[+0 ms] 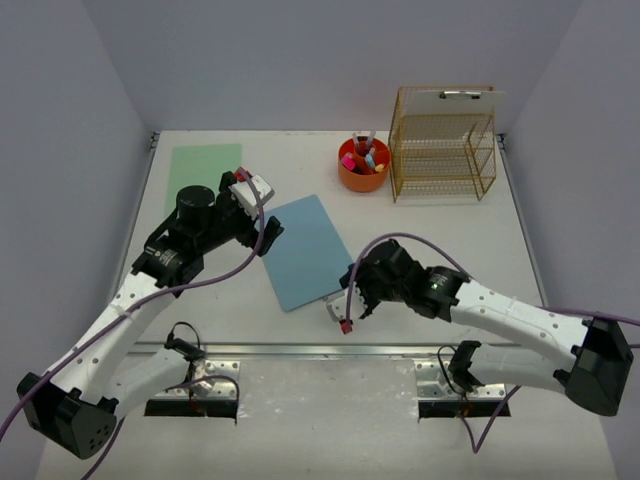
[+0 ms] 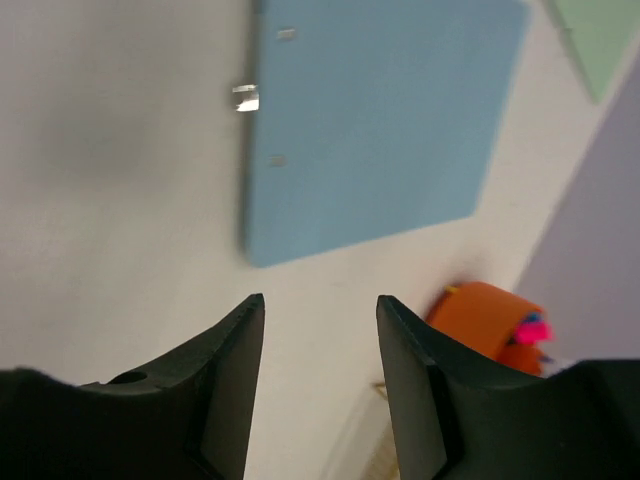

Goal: Organize the desk

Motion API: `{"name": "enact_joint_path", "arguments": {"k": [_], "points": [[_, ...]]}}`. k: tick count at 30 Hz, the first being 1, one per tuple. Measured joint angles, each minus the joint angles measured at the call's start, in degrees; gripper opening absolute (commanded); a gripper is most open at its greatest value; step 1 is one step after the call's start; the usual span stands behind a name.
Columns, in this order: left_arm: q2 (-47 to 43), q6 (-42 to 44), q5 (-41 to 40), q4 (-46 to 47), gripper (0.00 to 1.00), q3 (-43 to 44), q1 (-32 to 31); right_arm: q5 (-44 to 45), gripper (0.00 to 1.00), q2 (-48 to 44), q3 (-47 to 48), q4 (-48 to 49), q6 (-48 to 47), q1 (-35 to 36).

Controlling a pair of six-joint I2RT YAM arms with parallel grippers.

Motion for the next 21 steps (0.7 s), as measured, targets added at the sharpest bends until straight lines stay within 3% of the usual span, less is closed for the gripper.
{"name": "enact_joint_path", "arguments": {"k": [4,8,17,21], "points": [[2.88,-1.94,-1.50,-0.39,1.00,-0.92,0.02,-0.76,0.43,-1.30,-16.98,7.30,-0.70,-0.27],[5.31,-2.94,-1.16,-0.56,1.00,-2.44,0.02,-1.35,0.40,2.69,-26.07,20.77,-1.73,-3.57],[7.29,-2.94,-1.08,-0.07,1.00,-7.77,0.02,-4.85,0.41,19.44,-35.27,64.69,-6.72,-13.87],[7.58,-2.59,-1.15,0.48,1.00,-7.77,0.02,-6.80,0.40,24.18,-36.01,73.15,-7.20,-13.98]]}}
